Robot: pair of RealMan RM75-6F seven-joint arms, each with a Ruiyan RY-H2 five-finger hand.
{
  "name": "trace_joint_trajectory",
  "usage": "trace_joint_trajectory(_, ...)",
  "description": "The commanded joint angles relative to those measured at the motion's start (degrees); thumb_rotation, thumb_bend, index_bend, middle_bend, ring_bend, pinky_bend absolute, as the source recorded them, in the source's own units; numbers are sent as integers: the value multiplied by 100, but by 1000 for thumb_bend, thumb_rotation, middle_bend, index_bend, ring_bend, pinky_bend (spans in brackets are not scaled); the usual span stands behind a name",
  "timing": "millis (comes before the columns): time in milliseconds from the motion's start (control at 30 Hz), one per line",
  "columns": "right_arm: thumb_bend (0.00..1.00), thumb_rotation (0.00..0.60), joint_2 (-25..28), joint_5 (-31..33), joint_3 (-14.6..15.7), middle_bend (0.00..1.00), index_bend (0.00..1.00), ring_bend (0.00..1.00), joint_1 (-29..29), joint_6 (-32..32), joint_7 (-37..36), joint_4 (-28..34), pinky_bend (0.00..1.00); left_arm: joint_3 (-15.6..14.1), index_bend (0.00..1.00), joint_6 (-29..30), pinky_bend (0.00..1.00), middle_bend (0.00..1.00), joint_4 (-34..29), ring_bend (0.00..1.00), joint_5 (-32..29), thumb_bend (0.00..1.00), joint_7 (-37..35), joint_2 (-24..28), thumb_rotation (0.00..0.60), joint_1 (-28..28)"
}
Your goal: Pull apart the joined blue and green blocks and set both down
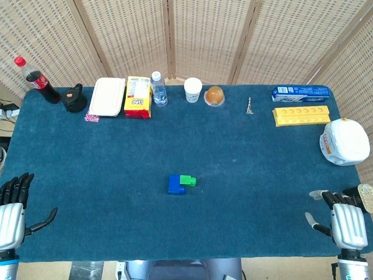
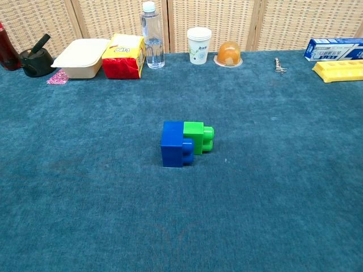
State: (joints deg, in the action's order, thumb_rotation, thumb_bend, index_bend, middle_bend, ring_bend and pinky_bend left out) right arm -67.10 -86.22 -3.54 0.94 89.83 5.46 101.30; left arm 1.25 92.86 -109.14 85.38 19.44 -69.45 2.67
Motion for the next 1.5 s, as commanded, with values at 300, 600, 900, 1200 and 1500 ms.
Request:
trace_joint_trajectory(300, 290, 600, -14, -39, 31, 446, 386, 414, 46, 69, 76, 57, 350, -1, 80, -108, 77, 87, 76, 0, -21, 258, -59, -30, 338, -44)
trace_joint_trajectory(600, 290, 600, 1, -24, 26, 445, 386, 414, 34, 29, 10, 32, 351, 26, 79, -894, 84, 87, -318, 0, 63, 256, 393, 70, 323, -562)
trace_joint_trajectory(900, 290, 600, 57, -56, 22, 445, 386, 414, 8, -16, -259, -97, 350, 152, 80, -2105, 189, 87, -1169, 26, -389, 258, 1455, -52, 322, -1388)
trace_joint_trajectory(1200, 290, 600, 145, -139, 27, 446, 386, 414, 4, 8, -537, -194, 350, 755, 82, -2902, 189, 88, -1029, 39, -2220, 276, 2592, -928, 324, -2458)
trace_joint_trajectory(1500, 290, 600, 129, -184, 45, 446, 386, 414, 38, 73, -710, -349, 351, 1072, 83, -2865, 190, 88, -484, 39, -3733, 282, 3579, -1660, 325, -3485)
